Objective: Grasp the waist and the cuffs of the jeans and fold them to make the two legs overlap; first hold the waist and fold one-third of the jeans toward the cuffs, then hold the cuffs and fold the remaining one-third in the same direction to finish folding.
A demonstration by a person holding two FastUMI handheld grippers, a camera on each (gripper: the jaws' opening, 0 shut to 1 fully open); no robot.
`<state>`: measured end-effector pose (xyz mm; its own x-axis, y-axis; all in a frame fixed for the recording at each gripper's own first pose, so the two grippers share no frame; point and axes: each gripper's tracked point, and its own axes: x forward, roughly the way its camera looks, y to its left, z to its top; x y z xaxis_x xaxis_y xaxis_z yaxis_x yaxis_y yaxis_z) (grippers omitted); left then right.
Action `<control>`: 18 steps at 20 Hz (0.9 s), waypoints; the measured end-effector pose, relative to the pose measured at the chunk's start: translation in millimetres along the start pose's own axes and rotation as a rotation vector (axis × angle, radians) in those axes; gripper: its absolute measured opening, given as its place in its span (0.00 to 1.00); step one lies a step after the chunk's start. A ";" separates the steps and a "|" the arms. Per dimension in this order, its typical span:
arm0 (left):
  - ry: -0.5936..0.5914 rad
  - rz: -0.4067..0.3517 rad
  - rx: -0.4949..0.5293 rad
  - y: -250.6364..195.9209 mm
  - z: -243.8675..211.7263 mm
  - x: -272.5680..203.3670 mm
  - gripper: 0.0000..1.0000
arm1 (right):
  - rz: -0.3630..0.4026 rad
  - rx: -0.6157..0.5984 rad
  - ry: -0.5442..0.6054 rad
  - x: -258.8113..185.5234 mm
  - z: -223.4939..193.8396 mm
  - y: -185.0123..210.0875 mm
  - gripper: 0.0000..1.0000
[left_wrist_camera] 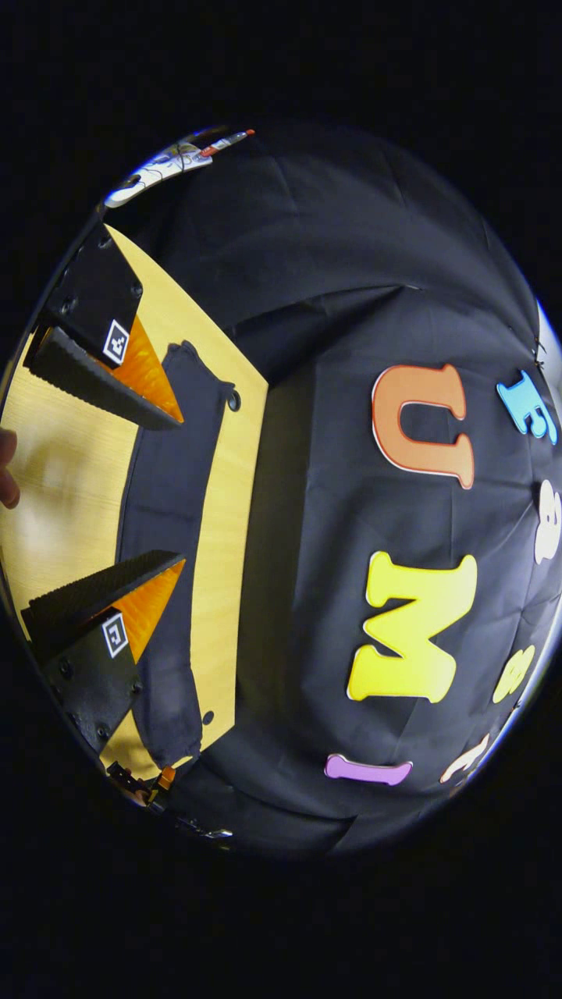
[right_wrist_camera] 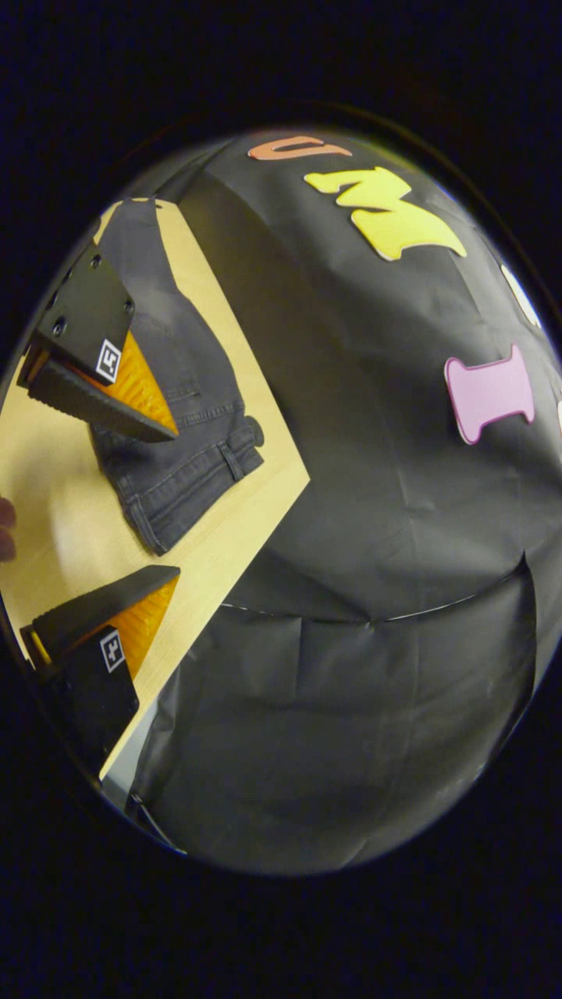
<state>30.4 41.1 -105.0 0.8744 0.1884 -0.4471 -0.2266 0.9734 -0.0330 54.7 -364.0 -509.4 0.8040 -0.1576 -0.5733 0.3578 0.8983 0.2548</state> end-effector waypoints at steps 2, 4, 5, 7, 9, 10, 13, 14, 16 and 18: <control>0.023 0.028 -0.014 6.6 -7.1 -0.6 0.99 | 0.007 -0.021 0.010 18.6 -1.0 -4.1 0.98; 0.038 0.041 -0.025 7.8 -11.4 0.0 0.99 | 0.022 0.001 0.045 32.9 -5.6 0.6 0.98; 0.043 0.044 -0.027 9.3 -13.8 -1.1 0.99 | 0.027 0.002 0.058 35.3 -10.2 -0.3 0.98; 0.058 0.046 -0.032 10.0 -19.0 -0.7 0.99 | 0.042 -0.014 0.064 39.0 -11.1 1.9 0.98; 0.072 0.048 -0.043 11.4 -23.1 -0.9 0.99 | 0.051 -0.030 0.080 40.8 -15.9 4.3 0.84; 0.077 0.048 -0.050 12.0 -26.3 -2.4 0.99 | 0.066 -0.029 0.111 41.0 -22.2 8.6 0.82; 0.077 0.054 -0.069 14.1 -26.6 -1.6 0.99 | 0.072 -0.056 0.143 38.9 -18.9 14.8 0.34; 0.074 0.057 -0.075 15.3 -26.6 -2.1 0.99 | 0.063 -0.075 0.157 34.3 -15.9 17.4 0.27; 0.065 0.064 -0.091 18.6 -26.5 -4.9 0.99 | 0.058 -0.094 0.171 31.4 -9.3 22.9 0.19; 0.053 0.071 -0.107 33.7 -27.9 -12.1 0.99 | 0.078 -0.102 0.173 13.4 3.8 28.3 0.12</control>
<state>0.1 67.9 -125.7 0.8315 0.2461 -0.4981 -0.3336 0.9381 -0.0934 77.4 -342.2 -506.9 0.7303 -0.0214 -0.6828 0.2408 0.9434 0.2280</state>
